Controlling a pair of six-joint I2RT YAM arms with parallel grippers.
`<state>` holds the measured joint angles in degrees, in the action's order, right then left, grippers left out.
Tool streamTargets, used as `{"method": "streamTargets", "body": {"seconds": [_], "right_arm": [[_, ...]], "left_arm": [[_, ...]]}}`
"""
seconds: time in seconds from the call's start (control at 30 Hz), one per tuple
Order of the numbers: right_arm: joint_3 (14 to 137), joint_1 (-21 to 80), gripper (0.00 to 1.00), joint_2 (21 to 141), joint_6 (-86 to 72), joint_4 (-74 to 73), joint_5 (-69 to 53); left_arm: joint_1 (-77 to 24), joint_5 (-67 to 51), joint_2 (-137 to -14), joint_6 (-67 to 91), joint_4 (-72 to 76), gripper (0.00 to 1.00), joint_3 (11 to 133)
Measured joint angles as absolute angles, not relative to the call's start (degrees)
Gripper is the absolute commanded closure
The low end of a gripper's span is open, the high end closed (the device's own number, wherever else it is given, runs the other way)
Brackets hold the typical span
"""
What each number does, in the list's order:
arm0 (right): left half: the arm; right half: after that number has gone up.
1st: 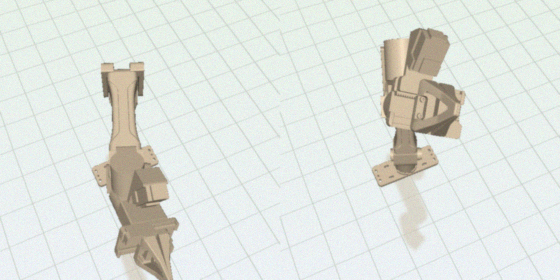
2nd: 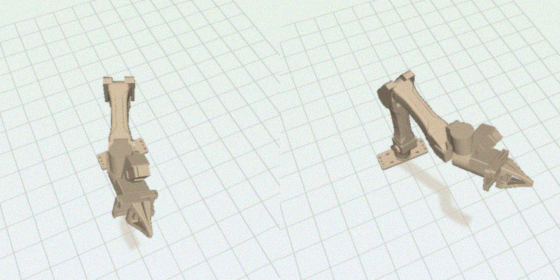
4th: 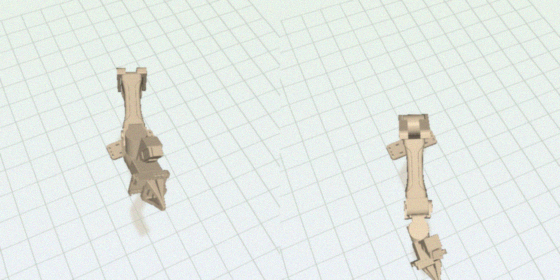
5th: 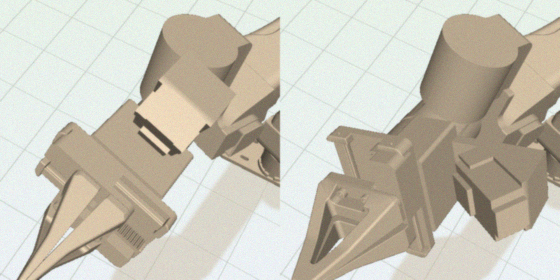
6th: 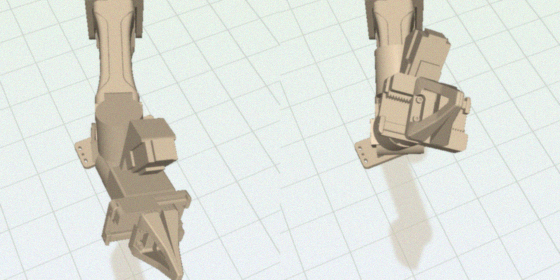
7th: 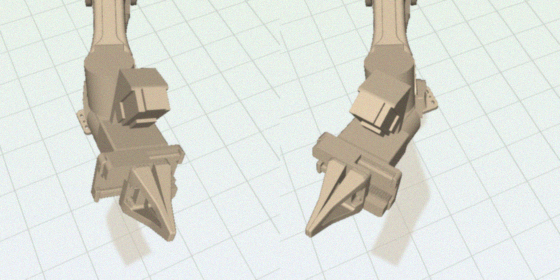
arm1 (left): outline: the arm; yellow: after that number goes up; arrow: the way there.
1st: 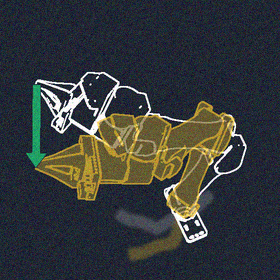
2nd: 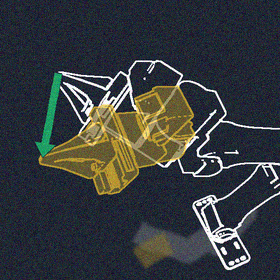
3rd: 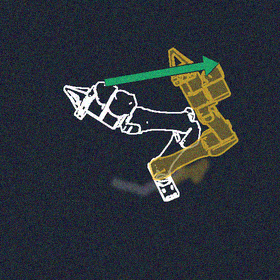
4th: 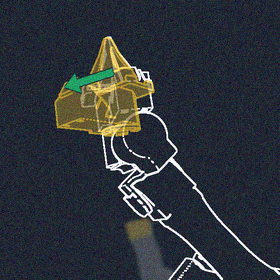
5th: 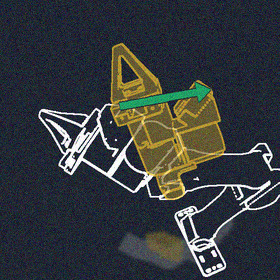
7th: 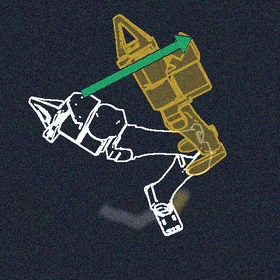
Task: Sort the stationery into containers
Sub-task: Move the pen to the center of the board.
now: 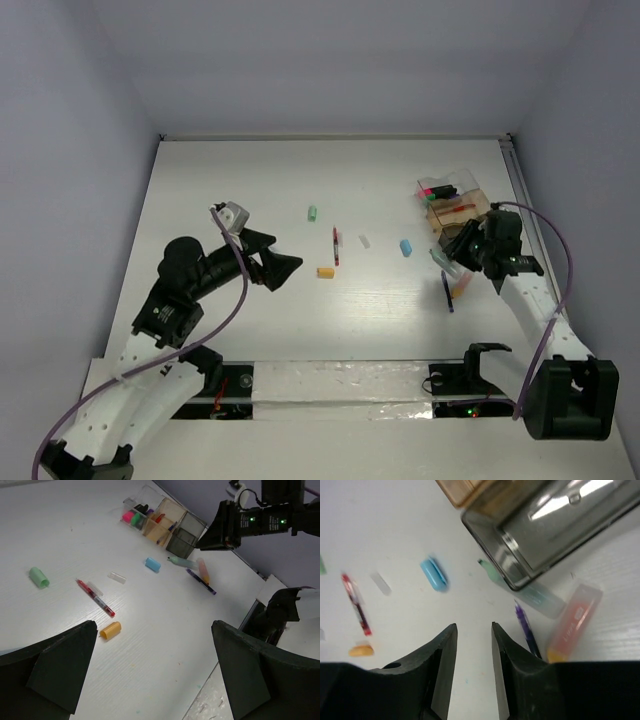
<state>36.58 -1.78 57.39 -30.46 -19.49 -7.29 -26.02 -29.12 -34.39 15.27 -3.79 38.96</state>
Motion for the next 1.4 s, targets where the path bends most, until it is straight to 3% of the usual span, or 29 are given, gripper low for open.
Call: {"method": "streamTargets", "body": {"seconds": [0.33, 0.5, 1.03, 1.13, 1.2, 1.4], "right_arm": [[44.93, -0.49, 0.54, 67.92, -23.59, -36.67, -6.61], [46.0, 0.93, 0.46, 73.34, -22.9, -38.22, -4.34], [46.59, 2.22, 0.41, 82.06, -23.83, -38.81, -2.11], [46.59, 2.96, 0.41, 82.96, -24.45, -38.06, -1.76], [46.59, 3.64, 0.5, 83.37, -24.84, -37.26, -1.5], [46.57, 9.13, 0.58, 84.23, -26.74, -35.46, 1.56]], "left_arm": [[-30.26, -25.54, -27.18, 13.82, -4.58, 0.01, 40.66], [-32.38, -24.56, -26.15, 13.5, -4.97, 0.01, 40.8], [-35.46, -21.82, -23.55, 12.43, -6.76, 0.01, 40.91], [-35.64, -21.8, -23.49, 12.43, -6.79, 0.01, 40.91], [-35.64, -21.78, -23.44, 12.4, -6.81, 0.01, 40.91], [-35.64, -21.78, -23.44, 12.25, -6.9, 0.01, 40.91]]}}
